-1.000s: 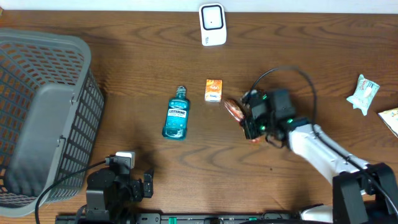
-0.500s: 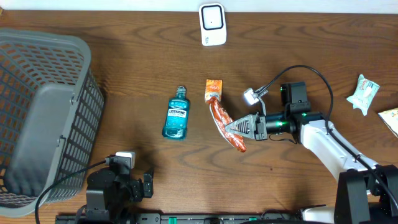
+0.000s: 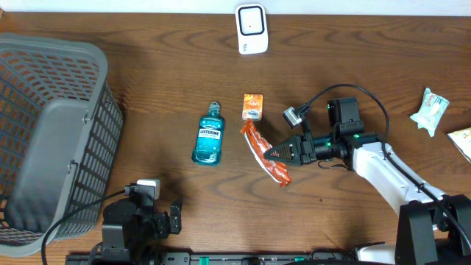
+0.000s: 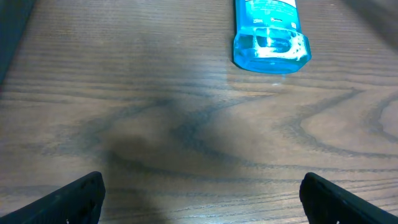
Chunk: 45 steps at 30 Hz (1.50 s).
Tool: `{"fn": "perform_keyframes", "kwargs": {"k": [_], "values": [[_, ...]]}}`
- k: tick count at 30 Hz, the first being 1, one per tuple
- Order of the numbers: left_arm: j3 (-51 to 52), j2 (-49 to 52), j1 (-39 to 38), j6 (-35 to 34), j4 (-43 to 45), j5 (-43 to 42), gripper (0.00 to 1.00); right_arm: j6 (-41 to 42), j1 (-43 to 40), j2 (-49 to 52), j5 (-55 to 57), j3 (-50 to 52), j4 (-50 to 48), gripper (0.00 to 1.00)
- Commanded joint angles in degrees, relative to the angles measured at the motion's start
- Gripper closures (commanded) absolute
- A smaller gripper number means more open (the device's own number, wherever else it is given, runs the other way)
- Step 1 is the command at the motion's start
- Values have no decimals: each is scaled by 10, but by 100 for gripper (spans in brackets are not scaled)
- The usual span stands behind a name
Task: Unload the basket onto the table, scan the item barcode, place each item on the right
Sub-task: 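Lift the red snack bar and turn it over with the right gripper, then carry the red snack bar up to the white scanner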
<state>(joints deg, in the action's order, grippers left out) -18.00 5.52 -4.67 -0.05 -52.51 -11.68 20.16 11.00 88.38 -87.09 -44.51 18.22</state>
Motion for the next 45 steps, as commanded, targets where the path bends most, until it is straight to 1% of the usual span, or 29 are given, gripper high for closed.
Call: {"fn": "perform_keyframes", "kwargs": {"k": [1, 6, 9, 15, 17, 19, 20, 23, 28, 29, 35, 37, 41, 45], "values": [[2, 1, -2, -2, -2, -1, 0, 77, 4, -3, -24, -3, 0, 99], [2, 1, -2, -2, -2, -1, 0, 64, 2, -3, -24, -3, -15, 99], [2, 1, -2, -2, -2, -1, 0, 1, 2, -3, -24, -3, -19, 99], [2, 1, -2, -2, -2, -1, 0, -83, 6, -3, -24, -3, -18, 99], [2, 1, -2, -2, -2, -1, 0, -127, 16, -3, -22, -2, -17, 99], [2, 1, -2, -2, -2, -1, 0, -147, 29, -3, -2, -2, -17, 99], [2, 1, -2, -2, -2, -1, 0, -147, 35, -3, 16, -3, -18, 99], [2, 1, -2, -2, -2, -1, 0, -146, 58, -3, 117, -3, -17, 99], [2, 1, -2, -2, -2, -1, 0, -147, 111, -3, 405, -3, -21, 99], [2, 1, -2, -2, -2, -1, 0, -147, 118, -3, 433, -3, -25, 99], [2, 1, -2, -2, -2, -1, 0, -144, 133, -3, 464, -15, -97, 99], [2, 1, -2, -2, -2, -1, 1, -133, 133, -3, 536, -38, -89, 99], [2, 1, -2, -2, -2, -1, 1, -134, 135, -3, 609, -75, -82, 99], [2, 1, -2, -2, -2, -1, 0, -154, 135, 0, 630, -118, -83, 99]]}}
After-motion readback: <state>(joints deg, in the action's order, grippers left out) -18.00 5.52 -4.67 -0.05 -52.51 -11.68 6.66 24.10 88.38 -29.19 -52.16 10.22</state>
